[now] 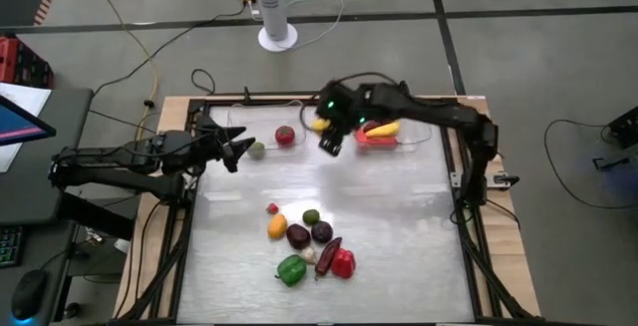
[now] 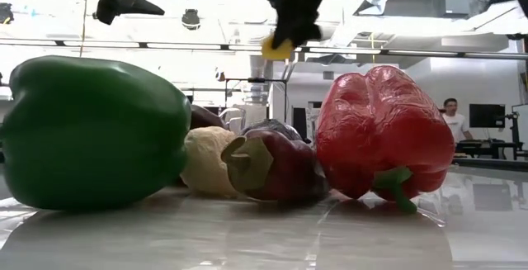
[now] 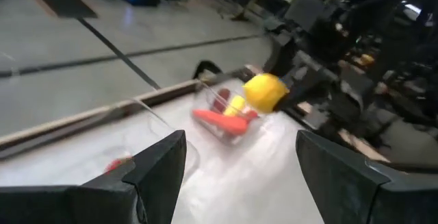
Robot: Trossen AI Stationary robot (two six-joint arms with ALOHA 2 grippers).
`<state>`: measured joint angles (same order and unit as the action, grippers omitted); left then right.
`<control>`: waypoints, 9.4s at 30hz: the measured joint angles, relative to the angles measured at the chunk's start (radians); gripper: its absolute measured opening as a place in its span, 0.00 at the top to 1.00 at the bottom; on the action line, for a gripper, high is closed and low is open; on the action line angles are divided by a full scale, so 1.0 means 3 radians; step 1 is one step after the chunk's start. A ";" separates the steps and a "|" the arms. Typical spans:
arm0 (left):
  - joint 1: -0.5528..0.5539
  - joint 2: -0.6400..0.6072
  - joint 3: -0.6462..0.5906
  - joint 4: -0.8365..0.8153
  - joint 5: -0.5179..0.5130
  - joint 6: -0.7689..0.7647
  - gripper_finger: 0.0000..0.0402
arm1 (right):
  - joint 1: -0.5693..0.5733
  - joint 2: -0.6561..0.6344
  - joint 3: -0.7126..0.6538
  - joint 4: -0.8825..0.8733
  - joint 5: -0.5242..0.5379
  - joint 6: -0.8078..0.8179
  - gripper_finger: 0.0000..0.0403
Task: Sort produce into baskets
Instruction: Put the yellow lemon into the left transparent bin, then put the orange tomato into the left transparent bin, then put the dark red apple into the left transparent bin
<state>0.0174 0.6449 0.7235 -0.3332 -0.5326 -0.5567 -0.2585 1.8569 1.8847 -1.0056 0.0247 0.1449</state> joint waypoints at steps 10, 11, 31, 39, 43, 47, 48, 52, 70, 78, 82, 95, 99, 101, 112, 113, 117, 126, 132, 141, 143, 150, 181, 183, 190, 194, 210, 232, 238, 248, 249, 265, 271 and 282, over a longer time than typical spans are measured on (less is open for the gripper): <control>0.0063 0.0014 0.0001 0.0224 -0.0368 0.0393 0.35 | -0.0308 -0.0160 -0.0003 -0.0452 0.0072 0.0013 0.45; 0.0069 0.0011 0.0000 0.0239 -0.0357 0.0377 0.35 | -0.0322 -0.0151 -0.0004 -0.0422 0.0043 0.0012 0.44; 0.0070 0.0008 0.0001 0.0106 0.0484 -0.0038 0.35 | -0.0132 0.1095 0.0066 0.1929 -0.0209 0.0315 0.35; 0.0071 0.0188 0.0001 -0.0544 0.1089 -0.0318 0.35 | -0.0261 0.1104 0.0154 0.1441 -0.0820 0.0611 0.27; 0.0066 0.0429 0.0001 -0.0671 0.1573 -0.0296 0.35 | -0.0297 0.0867 0.0158 0.1325 -0.0787 0.0561 0.27; 0.0027 0.0756 0.0003 -0.0717 0.1960 -0.0090 0.35 | -0.0282 0.0537 0.0160 0.1156 -0.0753 0.0488 0.27; 0.0008 0.0846 0.0001 -0.0732 0.2016 -0.0042 0.35 | -0.0258 0.0458 0.0160 0.1081 -0.0725 0.0461 0.27; -0.0062 0.1219 0.0003 -0.0724 0.2101 0.0072 0.35 | -0.0114 0.0125 0.0161 0.0807 -0.0411 0.0350 0.27; -0.0156 0.2521 0.0001 -0.0365 0.1979 0.1175 0.35 | 0.0202 -0.0243 0.0160 0.0387 0.0529 0.0136 0.28; -0.0155 0.2599 0.0001 -0.0112 0.2020 0.1381 0.41 | 0.0252 -0.0229 0.0159 0.0385 0.0529 0.0133 0.28; -0.0154 0.2599 0.0001 -0.0138 0.2018 0.1336 0.51 | 0.0252 -0.0228 0.0159 0.0382 0.0527 0.0132 0.28; -0.0196 0.2599 0.0001 -0.0315 0.1903 0.1411 0.57 | 0.0263 -0.0228 0.0159 0.0385 0.0527 0.0127 0.28; -0.0214 0.2599 -0.0028 -0.0277 0.1841 0.1387 0.47 | 0.0277 -0.0228 0.0159 0.0385 0.0527 0.0129 0.28; -0.0212 0.2600 -0.0087 -0.0290 0.1909 0.1344 0.42 | 0.0295 -0.0228 0.0158 0.0386 0.0527 0.0131 0.28; -0.0214 0.2600 -0.0205 -0.0151 0.1871 0.1261 0.36 | 0.0293 -0.0228 0.0158 0.0400 0.0529 0.0136 0.28; -0.0214 0.2600 -0.0205 -0.0134 0.1867 0.1267 0.37 | 0.0293 -0.0228 0.0158 0.0400 0.0529 0.0137 0.28; -0.0214 0.2600 -0.0205 -0.0124 0.1842 0.1367 0.42 | 0.0293 -0.0228 0.0158 0.0400 0.0529 0.0156 0.28; -0.0212 0.2600 -0.0205 -0.0126 0.1839 0.1401 0.66 | 0.0294 -0.0227 0.0156 0.0404 0.0530 0.0192 0.28; -0.0185 0.2600 -0.0203 -0.0138 0.1864 0.1335 0.76 | 0.0293 -0.0227 0.0156 0.0417 0.0532 0.0242 0.28; 0.0002 0.2526 0.0106 -0.0708 0.2110 0.1315 0.81 | 0.0290 -0.0227 0.0156 0.0390 0.0535 0.0310 0.28; 0.0069 0.2427 0.0281 -0.0903 0.2020 0.1426 0.81 | 0.0266 -0.0228 0.0156 0.0382 0.0535 0.0310 0.28; 0.0445 0.2063 0.0761 -0.1020 0.0876 0.1563 0.82 | 0.0265 -0.0234 0.0156 0.0359 0.0536 0.0391 0.28; 0.1368 0.1993 0.1030 -0.1403 0.3258 0.1355 0.38 | 0.0330 -0.0420 0.0154 0.0084 0.0979 0.0880 0.28; 0.1118 0.1993 0.0980 -0.1536 0.3317 0.1465 0.39 | 0.0322 -0.0420 0.0137 0.0099 0.0983 0.0962 0.28; 0.0281 0.1993 0.0552 -0.1122 0.3246 0.1256 0.43 | 0.0310 -0.0420 0.0013 0.0170 0.1058 0.1155 0.28; -0.0047 0.1996 0.0390 -0.0498 0.2937 0.0954 0.43 | 0.0315 -0.0419 -0.0011 0.0208 0.1054 0.1150 0.28; -0.0661 0.3126 0.1047 0.0186 0.2791 0.1105 0.32 | 0.0384 -0.1250 -0.0010 -0.0813 0.1448 0.0881 0.28; -0.0651 0.3639 0.1284 -0.0081 0.2819 0.2314 0.21 | 0.0782 -0.1483 -0.0011 -0.1289 0.1939 0.1280 0.28; -0.0659 0.3724 0.1282 -0.0147 0.2745 0.2457 0.22 | 0.0805 -0.1484 -0.0011 -0.1288 0.1947 0.1298 0.28; -0.0744 0.3998 0.1292 -0.0177 0.2658 0.2436 0.22 | 0.0862 -0.1484 -0.0011 -0.1289 0.1958 0.1320 0.28; -0.0747 0.4008 0.1292 -0.0202 0.2656 0.2427 0.23 | 0.0862 -0.1484 -0.0011 -0.1289 0.1959 0.1324 0.28; -0.0495 0.3852 0.1297 -0.0689 0.2241 0.2257 0.36 | 0.0863 -0.1484 -0.0011 -0.1178 0.2013 0.1327 0.28; -0.0016 0.3305 0.1298 -0.0838 0.2047 0.2215 0.36 | 0.0862 -0.1484 -0.0011 -0.1136 0.2036 0.1362 0.28; 0.1411 0.2621 0.1303 -0.0783 0.1840 0.2147 0.35 | 0.0930 -0.1481 -0.0011 -0.1073 0.2193 0.1439 0.28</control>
<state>0.4407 1.4311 1.1145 -0.5680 0.0196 0.0875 0.0206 1.4127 1.8812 -1.3274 0.6826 0.5766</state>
